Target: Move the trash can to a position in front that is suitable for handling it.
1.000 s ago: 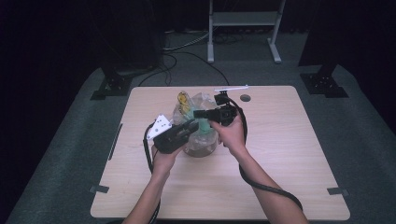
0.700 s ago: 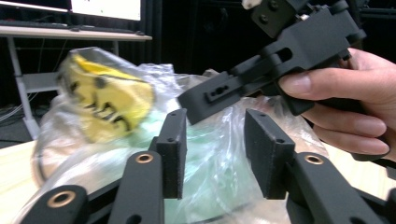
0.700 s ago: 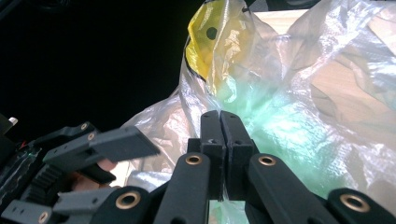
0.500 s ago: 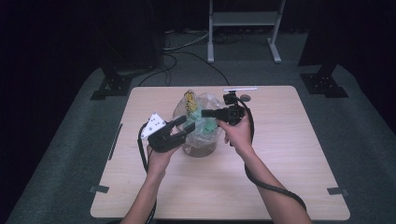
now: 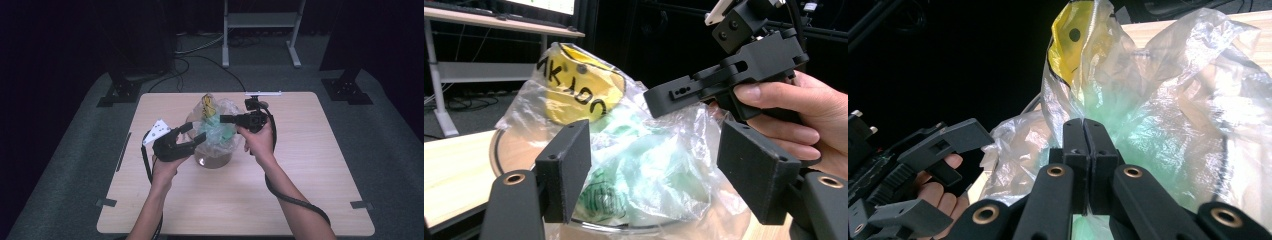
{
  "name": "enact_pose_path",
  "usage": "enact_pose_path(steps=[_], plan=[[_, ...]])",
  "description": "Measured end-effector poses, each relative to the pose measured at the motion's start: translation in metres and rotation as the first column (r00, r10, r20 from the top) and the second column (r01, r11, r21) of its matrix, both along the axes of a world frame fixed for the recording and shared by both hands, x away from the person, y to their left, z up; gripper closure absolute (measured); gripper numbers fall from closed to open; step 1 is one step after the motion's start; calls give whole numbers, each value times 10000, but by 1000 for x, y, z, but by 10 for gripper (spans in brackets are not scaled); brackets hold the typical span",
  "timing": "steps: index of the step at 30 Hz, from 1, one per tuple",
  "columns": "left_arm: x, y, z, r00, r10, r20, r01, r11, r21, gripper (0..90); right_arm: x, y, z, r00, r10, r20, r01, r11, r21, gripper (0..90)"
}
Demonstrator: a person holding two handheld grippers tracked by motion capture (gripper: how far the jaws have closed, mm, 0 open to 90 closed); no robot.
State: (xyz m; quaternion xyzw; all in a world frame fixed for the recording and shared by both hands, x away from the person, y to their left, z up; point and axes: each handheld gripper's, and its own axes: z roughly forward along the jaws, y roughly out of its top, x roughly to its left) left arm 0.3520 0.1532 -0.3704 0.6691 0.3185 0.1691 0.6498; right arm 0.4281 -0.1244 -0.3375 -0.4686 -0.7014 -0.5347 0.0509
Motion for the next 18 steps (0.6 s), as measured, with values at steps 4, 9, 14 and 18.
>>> enact_pose_path(steps=[4, 9, 14, 18], plan=[[0, 3, 1, 9999, 47, -124, -48, 10000, -82, 253, 0, -2, 1, 10000, -25, -31, 26, 9999, 106, 900], [1, 7, 1, 9996, 116, -267, -120, 9998, -159, 213, -1, -4, 4, 10000, -11, 61, 10, 9997, 255, 900], [1, 10, 3, 9993, 110, -350, -121, 9994, -323, 189, -2, -7, 9, 9999, -38, 138, 33, 9993, 376, 900], [2, 11, 2, 9991, 186, -387, -198, 9993, -312, 181, -2, -10, 11, 9998, -82, 195, 74, 9992, 403, 900]])
